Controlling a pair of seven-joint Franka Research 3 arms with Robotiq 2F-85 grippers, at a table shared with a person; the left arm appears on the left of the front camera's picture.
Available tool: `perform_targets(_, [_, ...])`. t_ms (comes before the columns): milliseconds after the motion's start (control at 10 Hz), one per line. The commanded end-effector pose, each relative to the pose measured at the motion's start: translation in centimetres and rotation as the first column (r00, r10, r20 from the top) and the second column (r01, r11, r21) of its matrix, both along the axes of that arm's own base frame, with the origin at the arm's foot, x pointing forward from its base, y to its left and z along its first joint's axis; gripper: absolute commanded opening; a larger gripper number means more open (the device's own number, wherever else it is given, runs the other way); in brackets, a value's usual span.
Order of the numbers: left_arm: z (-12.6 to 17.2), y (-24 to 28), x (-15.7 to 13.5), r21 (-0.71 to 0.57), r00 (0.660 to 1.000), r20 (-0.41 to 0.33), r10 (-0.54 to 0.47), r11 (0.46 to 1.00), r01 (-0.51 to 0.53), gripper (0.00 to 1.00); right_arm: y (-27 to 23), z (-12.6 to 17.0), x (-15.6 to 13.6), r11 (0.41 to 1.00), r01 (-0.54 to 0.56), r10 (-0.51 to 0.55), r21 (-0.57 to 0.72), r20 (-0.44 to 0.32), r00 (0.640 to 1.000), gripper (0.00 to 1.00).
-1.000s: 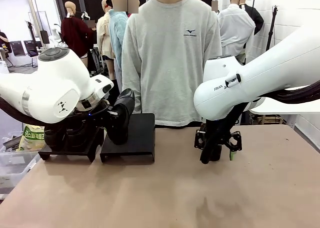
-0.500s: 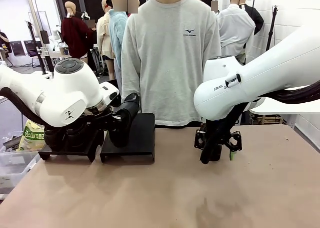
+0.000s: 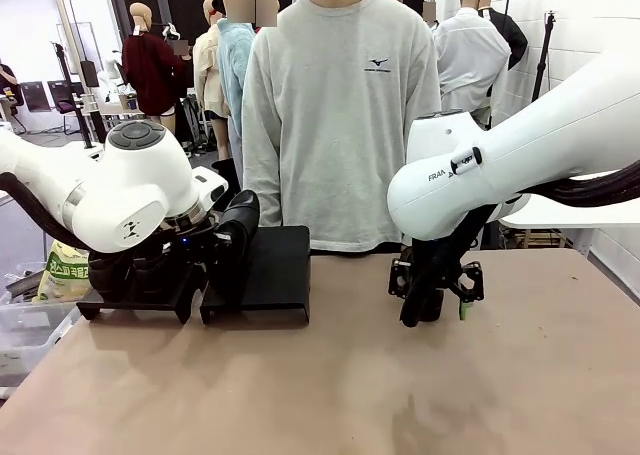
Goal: Organize the shoes by placing them on the stand.
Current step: Place the Shoe from the middle of the table onto the Shoes Stand.
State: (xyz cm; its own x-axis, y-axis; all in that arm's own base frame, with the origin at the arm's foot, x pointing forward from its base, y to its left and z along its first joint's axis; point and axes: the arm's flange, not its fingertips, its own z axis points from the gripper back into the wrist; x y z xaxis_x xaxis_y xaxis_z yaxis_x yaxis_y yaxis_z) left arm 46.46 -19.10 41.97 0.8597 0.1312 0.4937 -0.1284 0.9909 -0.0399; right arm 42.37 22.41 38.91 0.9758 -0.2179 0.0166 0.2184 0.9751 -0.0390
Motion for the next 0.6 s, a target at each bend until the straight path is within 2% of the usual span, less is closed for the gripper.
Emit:
perform_targets(0, [0.10,-0.89,0.20,0.015,0.999,0.003,0.036,0.999,-0.036,0.00,0.07,0.06,0.10,1.000,-0.014,0.014,0.000,0.001,1.000,1.00])
perform_targets(200, [0.28,-0.81,0.59,0.007,0.998,-0.017,0.068,0.998,-0.068,0.00,0.07,0.06,0.10,1.000,-0.014,0.014,0.000,0.001,1.000,1.00])
perform_targets(300, [0.21,-0.78,0.69,0.004,0.996,-0.035,0.078,0.997,-0.078,0.08,0.07,0.06,0.10,1.000,-0.014,0.014,0.000,0.001,1.000,1.00])
perform_targets(500, [0.21,-0.75,1.00,0.000,0.995,-0.052,0.080,0.997,-0.081,0.48,0.07,0.06,0.10,1.000,-0.014,0.014,0.000,0.001,1.000,1.00])
